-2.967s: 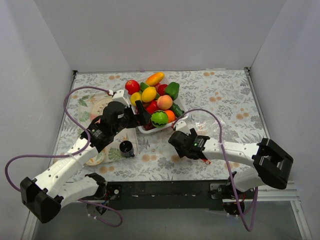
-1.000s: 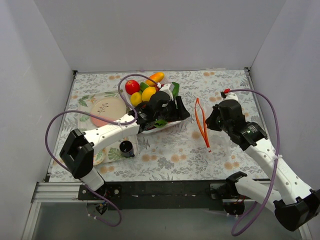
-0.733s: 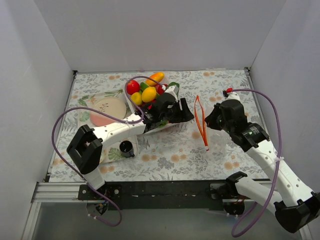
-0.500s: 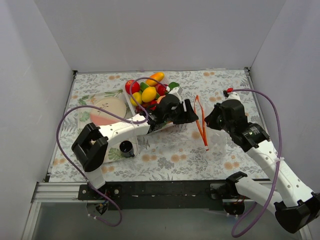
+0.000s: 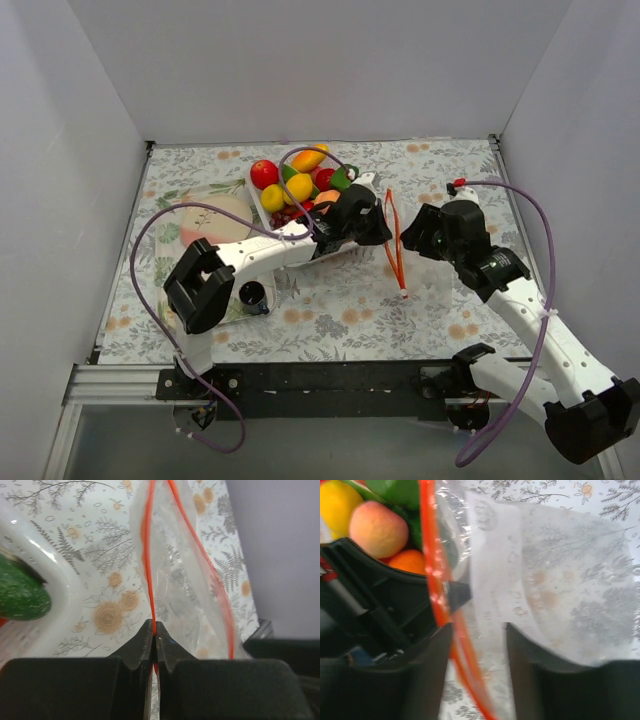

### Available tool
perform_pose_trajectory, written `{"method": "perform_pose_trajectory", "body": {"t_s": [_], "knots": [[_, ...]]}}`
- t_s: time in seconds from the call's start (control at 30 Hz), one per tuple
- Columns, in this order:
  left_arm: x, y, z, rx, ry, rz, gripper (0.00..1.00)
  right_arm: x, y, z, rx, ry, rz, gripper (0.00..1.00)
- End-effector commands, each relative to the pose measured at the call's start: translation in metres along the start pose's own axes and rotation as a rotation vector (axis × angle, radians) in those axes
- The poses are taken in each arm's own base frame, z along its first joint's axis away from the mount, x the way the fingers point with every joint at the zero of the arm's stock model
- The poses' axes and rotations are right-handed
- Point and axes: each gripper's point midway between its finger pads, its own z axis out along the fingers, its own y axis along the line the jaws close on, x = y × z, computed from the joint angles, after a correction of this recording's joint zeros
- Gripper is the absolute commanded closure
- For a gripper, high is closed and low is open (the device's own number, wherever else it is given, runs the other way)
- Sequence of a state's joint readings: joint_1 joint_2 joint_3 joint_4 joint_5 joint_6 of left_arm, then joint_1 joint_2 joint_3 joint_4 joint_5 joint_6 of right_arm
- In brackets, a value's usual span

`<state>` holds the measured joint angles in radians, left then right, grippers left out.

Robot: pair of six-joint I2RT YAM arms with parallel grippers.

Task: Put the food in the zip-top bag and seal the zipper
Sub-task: Open the zipper of the food storage bag.

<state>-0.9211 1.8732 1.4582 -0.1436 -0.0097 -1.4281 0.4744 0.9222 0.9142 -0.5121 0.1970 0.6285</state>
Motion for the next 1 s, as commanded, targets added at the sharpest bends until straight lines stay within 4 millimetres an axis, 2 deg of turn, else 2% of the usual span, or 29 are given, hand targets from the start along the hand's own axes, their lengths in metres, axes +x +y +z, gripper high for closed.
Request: {"method": "perform_pose_trajectory", "body": {"t_s": [0.0,0.03,0.07,0.1,0.13,0.17,0.2,0.23,0.27,0.3,0.37,0.43,0.53,0.57,0.67,0.77,0.8,0.93,0.97], "knots": [[-0.027,0.009,-0.032,-0.046,-0.036,0.142,1.00,-0.003,-0.006,0.010,-0.012,-0.024,-0.004,0.30],[-0.025,0.014,-0.039,-0.039,-0.035,0.157,1.00,-0.006,-0.011,0.009,0.002,-0.034,-0.002,0.24],[-0.027,0.007,-0.043,0.021,-0.033,0.189,1.00,-0.014,-0.019,0.008,0.027,-0.064,0.004,0.16],[-0.025,0.004,-0.046,0.058,-0.023,0.197,1.00,-0.015,-0.025,0.008,0.044,-0.071,0.008,0.13],[-0.025,0.011,-0.049,0.074,-0.015,0.196,1.00,-0.016,-0.031,0.008,0.061,-0.080,0.014,0.11],[-0.030,0.004,-0.051,0.122,-0.033,0.199,1.00,-0.019,-0.042,0.009,0.090,-0.092,0.030,0.09],[-0.027,-0.002,-0.054,0.180,-0.015,0.203,1.00,-0.012,-0.052,0.014,0.111,-0.074,0.041,0.09],[-0.035,-0.004,-0.058,0.212,-0.032,0.200,1.00,-0.012,-0.058,0.016,0.119,-0.077,0.056,0.08],[-0.044,-0.013,-0.063,0.278,-0.072,0.207,1.00,-0.012,-0.068,0.019,0.133,-0.077,0.088,0.08],[-0.044,-0.024,-0.068,0.354,-0.055,0.189,1.00,-0.001,-0.079,0.024,0.148,-0.058,0.114,0.07],[-0.067,-0.035,-0.070,0.440,-0.094,0.176,1.00,-0.005,-0.087,0.027,0.101,-0.070,0.178,0.07],[-0.083,-0.038,-0.070,0.462,-0.102,0.161,1.00,-0.009,-0.083,0.025,0.041,-0.079,0.215,0.07],[-0.099,-0.040,-0.064,0.454,-0.119,0.154,1.00,-0.035,-0.051,0.006,-0.123,-0.171,0.169,0.03],[-0.100,-0.038,-0.061,0.439,-0.114,0.152,1.00,-0.046,-0.035,-0.008,-0.195,-0.219,0.145,0.02],[-0.107,-0.035,-0.055,0.405,-0.126,0.154,1.00,-0.062,-0.002,-0.039,-0.360,-0.299,0.068,0.01],[-0.105,-0.032,-0.049,0.396,-0.115,0.140,1.00,-0.069,-0.002,-0.043,-0.332,-0.293,0.067,0.01],[-0.104,-0.030,-0.048,0.390,-0.115,0.132,1.00,-0.060,-0.009,-0.038,-0.292,-0.247,0.071,0.02],[-0.103,-0.033,-0.049,0.409,-0.109,0.118,1.00,-0.058,-0.014,-0.036,-0.255,-0.229,0.056,0.04],[-0.105,-0.034,-0.049,0.412,-0.112,0.115,1.00,-0.059,-0.021,-0.035,-0.212,-0.234,0.067,0.05]]}}
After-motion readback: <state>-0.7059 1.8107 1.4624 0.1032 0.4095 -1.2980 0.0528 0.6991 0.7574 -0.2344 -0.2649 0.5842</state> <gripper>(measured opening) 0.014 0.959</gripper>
